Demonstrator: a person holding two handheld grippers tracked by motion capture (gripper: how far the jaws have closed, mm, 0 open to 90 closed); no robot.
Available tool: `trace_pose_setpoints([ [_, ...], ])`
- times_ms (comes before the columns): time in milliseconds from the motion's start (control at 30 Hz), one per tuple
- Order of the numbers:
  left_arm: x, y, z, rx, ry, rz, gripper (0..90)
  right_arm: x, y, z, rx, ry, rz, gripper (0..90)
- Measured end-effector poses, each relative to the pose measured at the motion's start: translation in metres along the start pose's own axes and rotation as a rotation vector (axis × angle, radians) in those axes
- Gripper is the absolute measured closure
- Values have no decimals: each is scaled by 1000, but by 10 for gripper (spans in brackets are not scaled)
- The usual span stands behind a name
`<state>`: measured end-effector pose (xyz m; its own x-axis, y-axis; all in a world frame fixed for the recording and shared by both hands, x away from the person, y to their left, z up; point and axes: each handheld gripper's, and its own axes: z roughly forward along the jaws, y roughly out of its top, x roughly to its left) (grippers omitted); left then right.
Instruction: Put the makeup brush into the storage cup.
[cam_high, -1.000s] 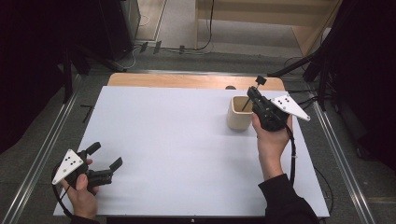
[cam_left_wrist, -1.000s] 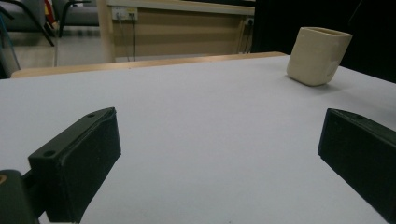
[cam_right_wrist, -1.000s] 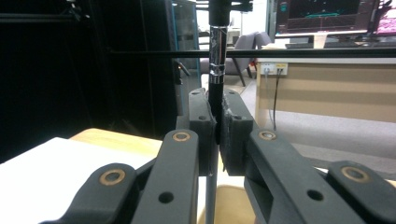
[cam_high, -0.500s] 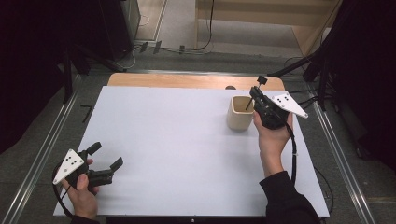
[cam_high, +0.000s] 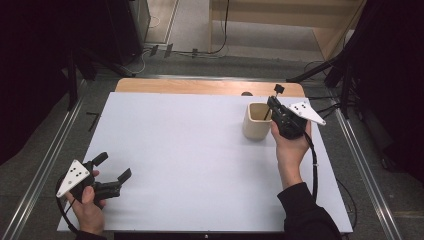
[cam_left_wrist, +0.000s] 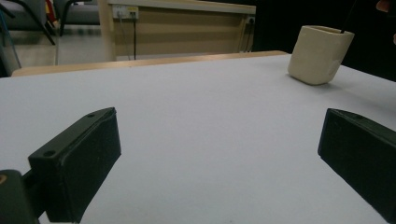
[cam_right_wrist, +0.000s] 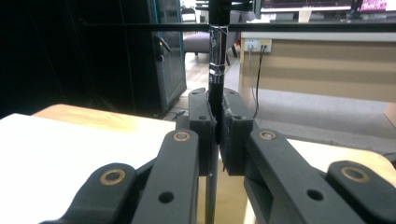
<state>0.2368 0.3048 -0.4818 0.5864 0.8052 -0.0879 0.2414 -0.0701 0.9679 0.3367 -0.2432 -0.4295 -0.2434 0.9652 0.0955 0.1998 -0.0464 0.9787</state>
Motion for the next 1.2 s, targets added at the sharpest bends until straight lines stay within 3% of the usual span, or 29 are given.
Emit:
trace_pose_setpoints([
  [500, 0, 0, 0, 2, -2, -1, 1, -1, -12, 10, 81, -6, -6, 863],
  [733, 0, 0, 1, 3, -2, 0, 1, -3, -18, 15, 139, -16, 16, 863],
  [1067, 0, 0, 1, 3, -1, 0, 1, -8, -29, 17, 181, -31, 43, 857],
  [1133, 0, 0, 1, 3, -1, 0, 1, -8, -28, 16, 179, -11, 45, 776],
  [1200, 0, 0, 1, 3, -1, -1, 1, -6, -25, 13, 156, 28, 53, 581],
])
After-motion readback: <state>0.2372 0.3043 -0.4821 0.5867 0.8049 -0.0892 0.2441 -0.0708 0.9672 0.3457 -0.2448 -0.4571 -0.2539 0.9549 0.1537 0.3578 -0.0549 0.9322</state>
